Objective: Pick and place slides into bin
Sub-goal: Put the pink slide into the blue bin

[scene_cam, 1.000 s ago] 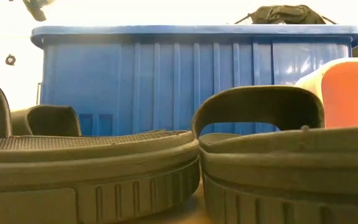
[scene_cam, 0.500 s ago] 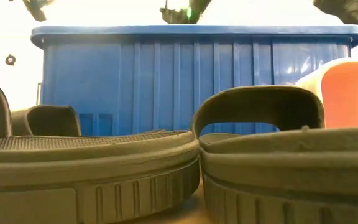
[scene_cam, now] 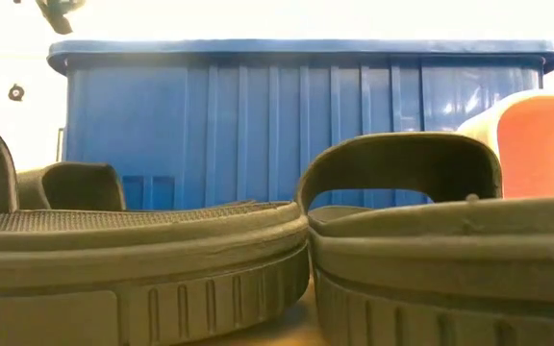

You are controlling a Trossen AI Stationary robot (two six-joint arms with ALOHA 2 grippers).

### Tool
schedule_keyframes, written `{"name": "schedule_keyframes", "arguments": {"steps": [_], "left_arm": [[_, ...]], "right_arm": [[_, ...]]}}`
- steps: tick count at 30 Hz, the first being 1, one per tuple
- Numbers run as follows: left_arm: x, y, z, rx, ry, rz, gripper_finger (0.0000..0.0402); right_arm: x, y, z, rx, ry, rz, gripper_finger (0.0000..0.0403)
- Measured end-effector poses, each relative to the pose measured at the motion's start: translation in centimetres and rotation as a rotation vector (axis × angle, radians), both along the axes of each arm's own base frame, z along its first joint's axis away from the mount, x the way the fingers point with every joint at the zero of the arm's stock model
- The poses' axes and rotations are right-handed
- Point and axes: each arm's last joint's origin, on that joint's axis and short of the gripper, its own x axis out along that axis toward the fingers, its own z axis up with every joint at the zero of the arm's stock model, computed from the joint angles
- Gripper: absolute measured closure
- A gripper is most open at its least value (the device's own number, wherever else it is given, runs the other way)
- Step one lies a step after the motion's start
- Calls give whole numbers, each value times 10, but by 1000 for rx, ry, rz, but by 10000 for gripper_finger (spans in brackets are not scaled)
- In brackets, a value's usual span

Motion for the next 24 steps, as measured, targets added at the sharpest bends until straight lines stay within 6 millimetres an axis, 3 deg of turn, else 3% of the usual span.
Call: {"name": "schedule_keyframes", "arguments": {"steps": [8, 15, 24], "left_arm": [[0, 0, 0, 0, 4, 0, 185], [3, 0, -4, 2, 54, 3, 185], [4, 0, -7, -3, 82, 1, 185]], "right_arm": [[-8, 79, -13, -45, 61, 128, 287], [-19, 129, -41, -12, 205, 130, 185], [-27, 173, -81, 63, 422, 146, 171]]}}
